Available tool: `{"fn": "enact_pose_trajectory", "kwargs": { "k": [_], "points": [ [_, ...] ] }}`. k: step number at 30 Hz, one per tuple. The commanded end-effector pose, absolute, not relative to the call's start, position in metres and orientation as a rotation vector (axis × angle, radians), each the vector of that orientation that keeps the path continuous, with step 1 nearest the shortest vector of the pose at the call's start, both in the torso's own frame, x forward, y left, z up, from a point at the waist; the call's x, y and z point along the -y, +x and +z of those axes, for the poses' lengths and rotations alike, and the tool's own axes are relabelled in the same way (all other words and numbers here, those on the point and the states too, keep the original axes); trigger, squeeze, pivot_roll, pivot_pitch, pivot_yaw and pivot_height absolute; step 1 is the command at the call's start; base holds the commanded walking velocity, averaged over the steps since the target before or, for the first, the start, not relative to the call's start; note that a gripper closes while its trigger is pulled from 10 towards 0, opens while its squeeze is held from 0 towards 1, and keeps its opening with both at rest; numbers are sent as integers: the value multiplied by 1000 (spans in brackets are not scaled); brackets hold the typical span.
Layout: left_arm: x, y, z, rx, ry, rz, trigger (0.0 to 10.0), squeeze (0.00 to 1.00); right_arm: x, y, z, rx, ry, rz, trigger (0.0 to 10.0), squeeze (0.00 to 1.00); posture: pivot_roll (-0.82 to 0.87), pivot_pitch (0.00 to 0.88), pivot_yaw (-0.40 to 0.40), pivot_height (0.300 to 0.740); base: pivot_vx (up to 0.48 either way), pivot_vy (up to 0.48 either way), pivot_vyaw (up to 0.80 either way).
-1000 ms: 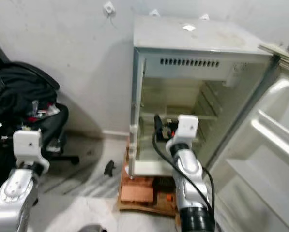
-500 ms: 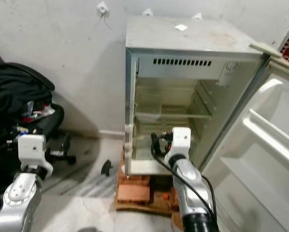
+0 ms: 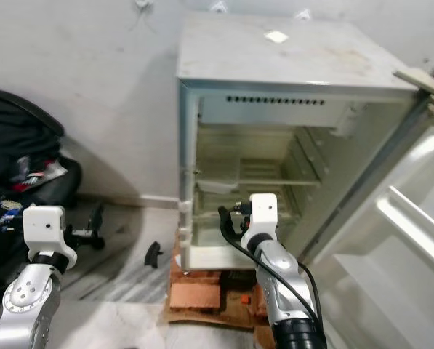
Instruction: Restocking fridge
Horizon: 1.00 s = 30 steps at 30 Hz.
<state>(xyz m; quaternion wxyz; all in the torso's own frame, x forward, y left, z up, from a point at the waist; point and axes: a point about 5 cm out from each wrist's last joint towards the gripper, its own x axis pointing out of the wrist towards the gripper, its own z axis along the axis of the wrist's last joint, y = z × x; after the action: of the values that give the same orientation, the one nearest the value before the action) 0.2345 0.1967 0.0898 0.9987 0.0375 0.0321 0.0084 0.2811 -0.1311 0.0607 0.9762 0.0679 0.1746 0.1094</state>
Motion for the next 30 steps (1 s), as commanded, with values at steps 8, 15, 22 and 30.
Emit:
{"fn": "enact_pose_trajectory", "kwargs": {
  "k": [8, 15, 22, 30],
  "points": [
    [-192, 232, 91, -69, 79, 16, 10000, 0, 137, 277, 58, -392, 130, 227, 10000, 0, 114, 48, -71, 740, 0, 0, 0],
    [-193, 225, 88, -105, 87, 35, 10000, 0, 124, 275, 53, -514, 114, 399, 10000, 0, 140, 76, -84, 740, 0, 0, 0],
    [-200, 209, 84, -150, 103, 60, 10000, 0, 106, 292, 49, -544, 82, 515, 10000, 0, 177, 134, -97, 740, 0, 0, 0],
    [-201, 187, 85, -193, 108, 74, 10000, 0, 78, 320, 58, -476, 60, 659, 10000, 0, 204, 211, -115, 740, 0, 0, 0]
  ]
}}
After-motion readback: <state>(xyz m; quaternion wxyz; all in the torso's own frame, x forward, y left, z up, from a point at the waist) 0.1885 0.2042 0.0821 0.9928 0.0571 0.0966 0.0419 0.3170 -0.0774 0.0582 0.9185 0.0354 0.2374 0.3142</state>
